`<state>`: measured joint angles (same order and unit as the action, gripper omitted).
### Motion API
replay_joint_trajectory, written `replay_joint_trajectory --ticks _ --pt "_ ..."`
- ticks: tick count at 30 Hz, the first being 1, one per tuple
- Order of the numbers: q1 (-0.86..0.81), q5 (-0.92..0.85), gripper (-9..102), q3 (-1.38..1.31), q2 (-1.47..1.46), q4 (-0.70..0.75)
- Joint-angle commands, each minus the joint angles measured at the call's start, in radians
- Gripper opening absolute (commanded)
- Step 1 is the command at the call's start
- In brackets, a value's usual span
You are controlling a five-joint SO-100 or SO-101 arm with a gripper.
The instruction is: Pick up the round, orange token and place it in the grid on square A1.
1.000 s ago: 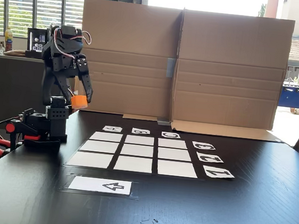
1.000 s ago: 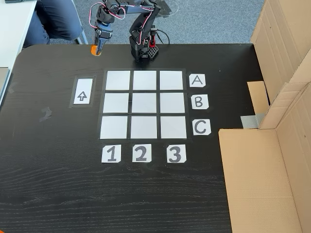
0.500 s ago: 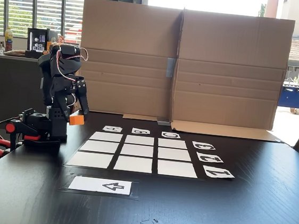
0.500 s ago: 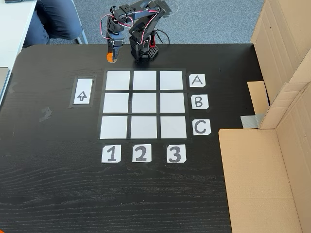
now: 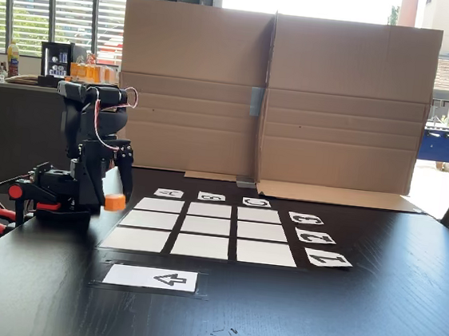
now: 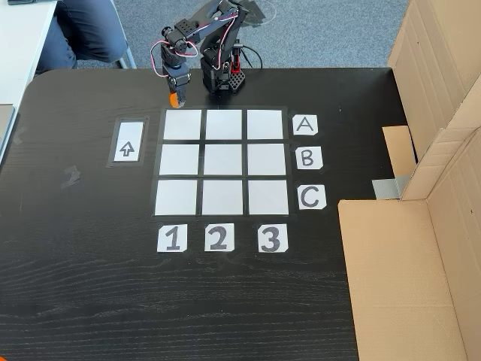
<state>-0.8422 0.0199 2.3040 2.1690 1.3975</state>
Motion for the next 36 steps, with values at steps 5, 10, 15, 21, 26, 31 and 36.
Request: replay_joint_trajectory --ticks 5,10,15,21,26,31,36 --pt "0.021 0.000 11 -0.014 -0.107 -0.121" --pt "0.049 -0.003 11 -0.014 -0.192 -0.192" --pt "0.087 -0.003 11 -0.026 -0.255 -0.235" --pt "0.130 -0.003 11 -0.020 -0.276 -0.264" --pt "0.166 -0.003 11 -0.003 -0.287 -0.273" --pt "0.195 -0.003 11 0.025 -0.298 -0.276" --pt "0.199 -0.003 11 0.044 -0.301 -0.287"
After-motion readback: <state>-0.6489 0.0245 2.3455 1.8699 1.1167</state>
